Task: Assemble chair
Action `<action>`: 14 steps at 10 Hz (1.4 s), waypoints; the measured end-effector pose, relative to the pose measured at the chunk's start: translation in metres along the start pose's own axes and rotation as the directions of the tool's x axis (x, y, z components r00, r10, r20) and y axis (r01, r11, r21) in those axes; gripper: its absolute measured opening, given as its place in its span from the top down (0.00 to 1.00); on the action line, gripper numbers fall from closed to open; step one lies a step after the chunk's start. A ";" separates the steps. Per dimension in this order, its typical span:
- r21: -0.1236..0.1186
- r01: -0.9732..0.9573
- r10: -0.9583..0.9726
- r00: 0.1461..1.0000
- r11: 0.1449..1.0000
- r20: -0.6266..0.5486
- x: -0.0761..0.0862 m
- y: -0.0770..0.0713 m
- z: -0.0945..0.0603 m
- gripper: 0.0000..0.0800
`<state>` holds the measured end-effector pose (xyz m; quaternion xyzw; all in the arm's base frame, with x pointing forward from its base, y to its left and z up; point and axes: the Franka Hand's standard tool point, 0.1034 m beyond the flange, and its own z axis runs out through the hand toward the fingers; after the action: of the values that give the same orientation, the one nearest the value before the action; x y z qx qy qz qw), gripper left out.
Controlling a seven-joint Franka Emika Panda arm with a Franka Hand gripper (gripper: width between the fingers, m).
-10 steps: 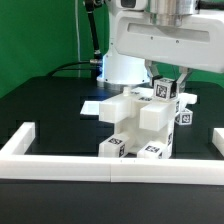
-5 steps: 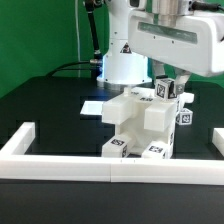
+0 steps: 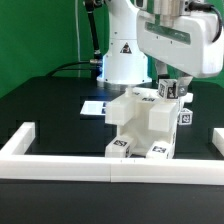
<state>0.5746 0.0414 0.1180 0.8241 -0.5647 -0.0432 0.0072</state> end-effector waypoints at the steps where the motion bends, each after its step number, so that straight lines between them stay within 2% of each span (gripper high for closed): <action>1: -0.006 0.015 -0.015 1.000 1.000 0.003 -0.001 0.001 0.000 0.28; 2: -0.010 0.067 -0.067 0.998 0.998 0.002 -0.001 0.001 0.001 0.28; 3: -0.010 0.194 -0.194 0.981 0.981 0.002 -0.002 0.001 0.001 0.21; 5: -0.008 0.373 -0.373 0.928 0.928 0.003 -0.002 0.001 0.001 0.19; 8: -0.007 0.630 -0.630 0.777 0.776 0.005 -0.002 0.001 0.001 0.19; 10: -0.008 0.780 -0.780 0.626 0.626 0.006 -0.003 0.001 0.001 0.19; 11: -0.007 0.799 -0.799 0.601 0.601 0.006 -0.003 0.001 0.001 0.19; 14: -0.008 0.904 -0.904 0.427 0.427 0.008 -0.002 0.001 0.001 0.19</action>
Offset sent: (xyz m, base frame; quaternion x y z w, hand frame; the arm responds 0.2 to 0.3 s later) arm -0.0025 0.0031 0.0029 -0.0105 0.0091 -0.2440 0.9697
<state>0.5725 0.0430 0.1171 0.9983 -0.0356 -0.0444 -0.0134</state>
